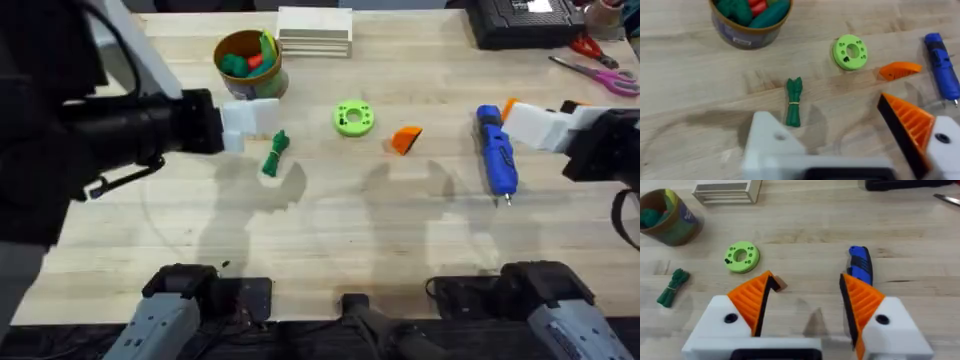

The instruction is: Pick up the gripper from the table and insert it into the empty holder that is missing its gripper. Then pick up a screw, insert it into the mounting hole, and use the screwdriver to tighten it. Finally, clean up the table by picking up the vegetable and placing it into the bucket.

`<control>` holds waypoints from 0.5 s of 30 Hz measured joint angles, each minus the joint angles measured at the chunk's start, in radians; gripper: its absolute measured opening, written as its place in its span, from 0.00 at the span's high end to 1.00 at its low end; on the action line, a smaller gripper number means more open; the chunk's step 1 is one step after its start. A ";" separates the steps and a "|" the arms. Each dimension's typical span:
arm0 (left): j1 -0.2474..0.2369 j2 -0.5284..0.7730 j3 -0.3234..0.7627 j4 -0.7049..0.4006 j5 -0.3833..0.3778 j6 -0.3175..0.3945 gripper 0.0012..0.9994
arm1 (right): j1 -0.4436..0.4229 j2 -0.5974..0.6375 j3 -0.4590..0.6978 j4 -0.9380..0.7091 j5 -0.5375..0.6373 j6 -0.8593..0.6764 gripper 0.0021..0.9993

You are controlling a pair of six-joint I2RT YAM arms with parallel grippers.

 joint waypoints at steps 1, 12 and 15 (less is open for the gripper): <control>0.000 0.009 0.000 0.007 0.011 0.010 0.09 | 0.000 0.000 0.000 -0.003 0.000 0.000 0.19; 0.000 0.012 0.000 0.049 0.130 0.130 0.12 | 0.000 0.000 0.000 -0.107 -0.002 0.000 0.19; 0.000 0.012 0.000 0.136 0.159 0.134 0.02 | 0.000 0.000 0.000 -0.150 -0.002 0.000 0.19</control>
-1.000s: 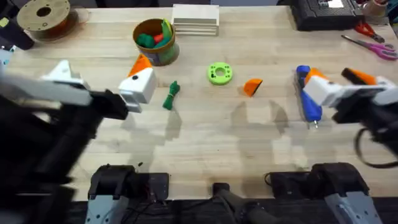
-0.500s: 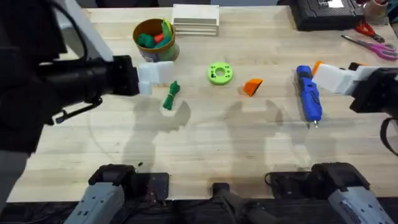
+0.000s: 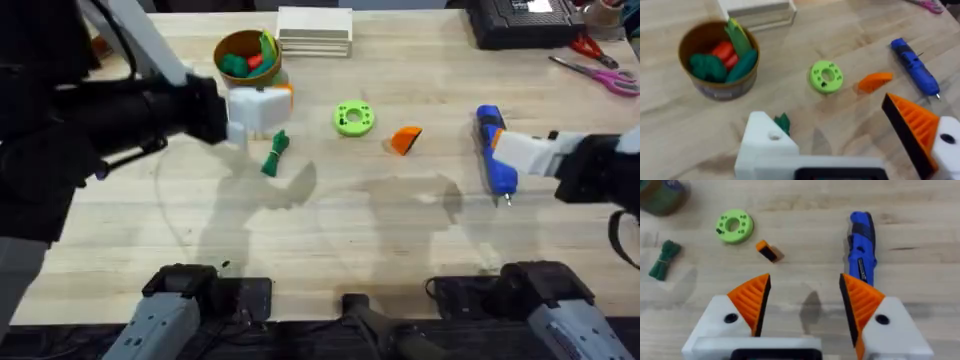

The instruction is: Pick up the gripper from the table and insert it into the empty holder that is missing its gripper. Then pick up a screw, insert it into the mounting hole, and use the screwdriver to tighten it. Finally, clean up the table by picking up the vegetable and placing it into the bucket.

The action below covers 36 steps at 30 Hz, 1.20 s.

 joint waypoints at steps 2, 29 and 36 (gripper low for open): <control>0.000 0.000 0.000 0.037 0.013 0.003 0.01 | 0.000 0.000 0.000 -0.034 0.000 0.000 0.19; -0.188 -0.484 -0.556 0.605 0.015 0.073 0.01 | 0.000 0.000 0.000 -0.206 0.000 0.000 0.19; -0.233 -0.708 -0.691 0.623 0.015 0.073 0.01 | 0.000 0.000 0.000 -0.206 0.000 0.000 0.19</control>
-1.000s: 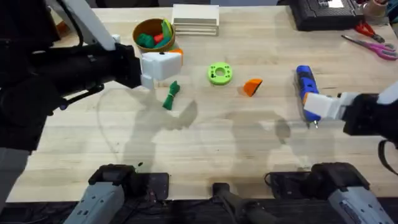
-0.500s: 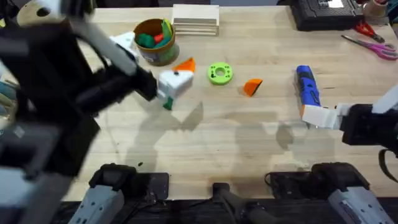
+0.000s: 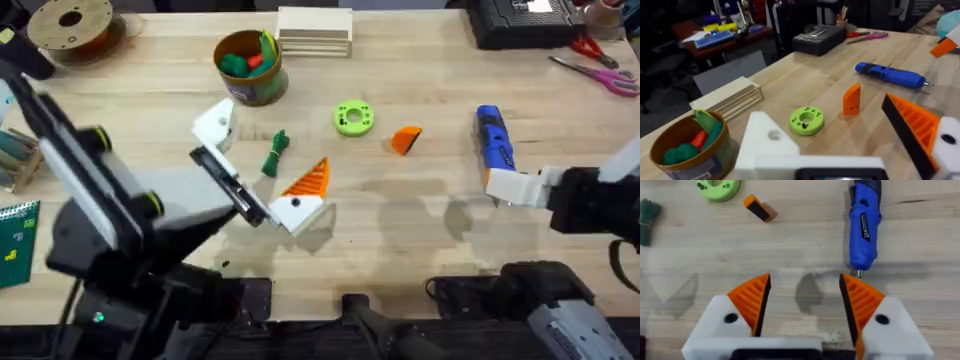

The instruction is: Pick up the gripper from the table and insert it into the empty holder that is missing its gripper. Then pick up a screw, insert it into the mounting hole, and use the screwdriver to tighten it. Finally, clean up the table by picking up the vegetable and placing it into the bucket.

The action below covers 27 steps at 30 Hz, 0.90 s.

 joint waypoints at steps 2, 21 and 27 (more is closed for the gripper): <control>-0.002 -0.066 -0.039 0.004 0.000 -0.003 0.01 | 0.000 0.000 0.000 0.000 0.000 0.000 0.19; -0.046 -0.123 -0.178 0.014 0.029 -0.042 0.01 | 0.000 0.000 0.000 0.000 0.000 0.000 0.19; -0.046 -0.123 -0.178 0.014 0.029 -0.042 0.01 | 0.000 0.000 0.000 0.000 0.000 0.000 0.19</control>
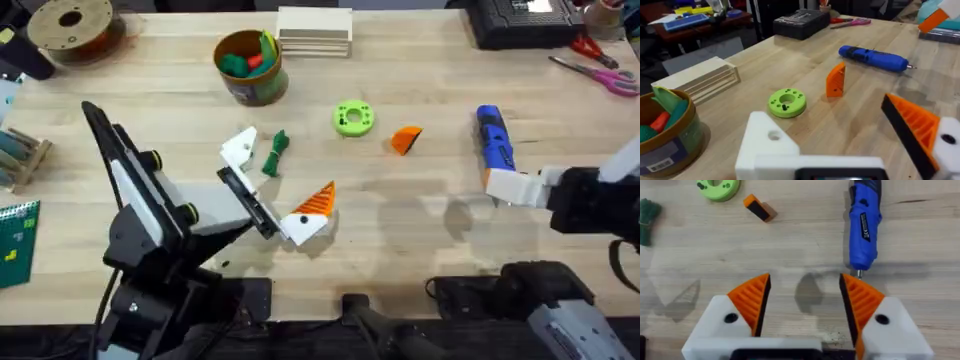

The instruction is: Pick up the gripper from the table and insert it into the empty holder that is missing its gripper. Then pick up a screw, insert it into the mounting hole, and use the screwdriver to tighten it. Finally, clean up the table by picking up the vegetable and placing it into the bucket.

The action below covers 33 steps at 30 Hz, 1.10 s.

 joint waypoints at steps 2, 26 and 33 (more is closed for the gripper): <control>0.000 0.000 0.000 0.000 0.000 0.000 0.01 | 0.000 0.000 0.000 0.000 0.000 0.000 0.19; 0.000 0.000 0.000 0.000 0.004 0.000 0.01 | 0.000 0.000 0.000 0.031 -0.009 0.014 0.19; 0.000 0.000 0.000 0.005 0.121 -0.003 0.01 | 0.000 0.000 0.000 0.209 -0.060 0.185 0.19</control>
